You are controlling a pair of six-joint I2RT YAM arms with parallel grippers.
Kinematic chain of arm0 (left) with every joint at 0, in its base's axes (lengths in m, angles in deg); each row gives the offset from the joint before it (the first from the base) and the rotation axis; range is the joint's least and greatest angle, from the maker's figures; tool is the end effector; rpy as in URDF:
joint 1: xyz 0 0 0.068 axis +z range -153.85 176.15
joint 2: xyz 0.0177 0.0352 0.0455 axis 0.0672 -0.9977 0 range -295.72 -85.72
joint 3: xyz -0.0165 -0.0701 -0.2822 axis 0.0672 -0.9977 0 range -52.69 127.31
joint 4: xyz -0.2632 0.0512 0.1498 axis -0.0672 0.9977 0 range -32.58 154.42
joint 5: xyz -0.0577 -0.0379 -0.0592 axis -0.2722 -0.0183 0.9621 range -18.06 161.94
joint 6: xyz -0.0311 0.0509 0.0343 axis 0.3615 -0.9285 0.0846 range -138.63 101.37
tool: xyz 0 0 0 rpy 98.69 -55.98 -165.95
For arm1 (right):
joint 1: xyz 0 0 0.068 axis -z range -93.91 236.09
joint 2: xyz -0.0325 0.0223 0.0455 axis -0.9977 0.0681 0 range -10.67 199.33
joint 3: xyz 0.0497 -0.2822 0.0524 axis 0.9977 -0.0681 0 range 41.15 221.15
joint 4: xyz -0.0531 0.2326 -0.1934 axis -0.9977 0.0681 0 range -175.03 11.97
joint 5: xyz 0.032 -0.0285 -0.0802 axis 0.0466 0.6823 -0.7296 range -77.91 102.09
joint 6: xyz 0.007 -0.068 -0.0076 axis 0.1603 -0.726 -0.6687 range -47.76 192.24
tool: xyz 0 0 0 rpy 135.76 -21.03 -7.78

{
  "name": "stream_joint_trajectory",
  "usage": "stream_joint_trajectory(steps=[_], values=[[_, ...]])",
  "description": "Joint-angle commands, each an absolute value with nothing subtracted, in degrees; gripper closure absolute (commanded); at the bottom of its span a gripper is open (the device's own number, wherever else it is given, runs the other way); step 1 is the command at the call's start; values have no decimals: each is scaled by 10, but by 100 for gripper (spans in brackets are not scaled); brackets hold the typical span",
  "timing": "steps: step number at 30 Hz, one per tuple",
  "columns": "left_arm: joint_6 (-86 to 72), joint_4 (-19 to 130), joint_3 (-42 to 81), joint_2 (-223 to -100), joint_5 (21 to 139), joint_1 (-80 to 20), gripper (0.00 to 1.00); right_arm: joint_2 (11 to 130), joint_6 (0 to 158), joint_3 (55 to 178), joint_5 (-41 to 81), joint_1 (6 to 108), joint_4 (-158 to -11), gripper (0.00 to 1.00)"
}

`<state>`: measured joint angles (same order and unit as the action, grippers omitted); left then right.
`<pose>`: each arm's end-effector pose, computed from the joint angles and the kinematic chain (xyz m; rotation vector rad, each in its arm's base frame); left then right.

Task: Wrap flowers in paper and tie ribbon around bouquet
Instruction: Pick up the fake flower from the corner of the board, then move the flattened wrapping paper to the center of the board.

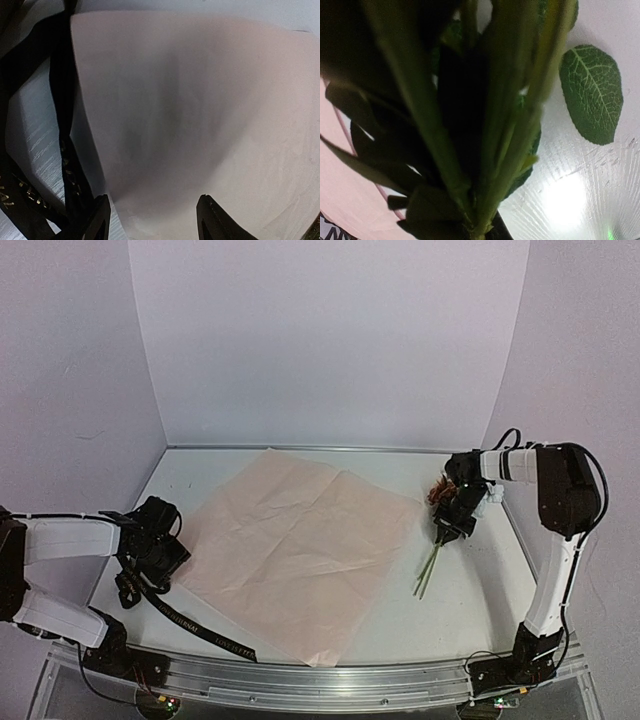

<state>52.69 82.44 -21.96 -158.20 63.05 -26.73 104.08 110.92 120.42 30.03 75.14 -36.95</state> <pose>0.2286 -0.0872 0.1144 -1.1645 2.4821 -0.2676 0.4154 0.0980 0.1232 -0.7087 -2.9862 -0.5123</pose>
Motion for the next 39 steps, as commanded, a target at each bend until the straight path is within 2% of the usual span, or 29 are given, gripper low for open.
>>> stream_joint_trajectory(steps=[1, 6, 9, 17, 25, 32, 39], values=[[575, 750, -237, -1574, 655, -267, 39, 991, 1094, 1220, 316, 745, -370, 100], [590, 705, -264, -1585, 672, -268, 40, 967, 1090, 1218, 312, 738, -373, 100], [591, 694, -273, -1588, 671, -268, 45, 955, 1087, 1220, 312, 732, -375, 100], [531, 698, -265, -1601, 665, -268, 73, 931, 1082, 1221, 314, 722, -376, 100], [328, 686, -209, -1651, 719, -268, 99, 892, 1065, 1214, 312, 712, -375, 100], [169, 707, -138, -1679, 763, -268, 100, 875, 1027, 1217, 325, 686, -373, 100], [69, 745, -82, -1717, 766, -268, 100, 925, 961, 1273, 385, 632, -375, 100]])
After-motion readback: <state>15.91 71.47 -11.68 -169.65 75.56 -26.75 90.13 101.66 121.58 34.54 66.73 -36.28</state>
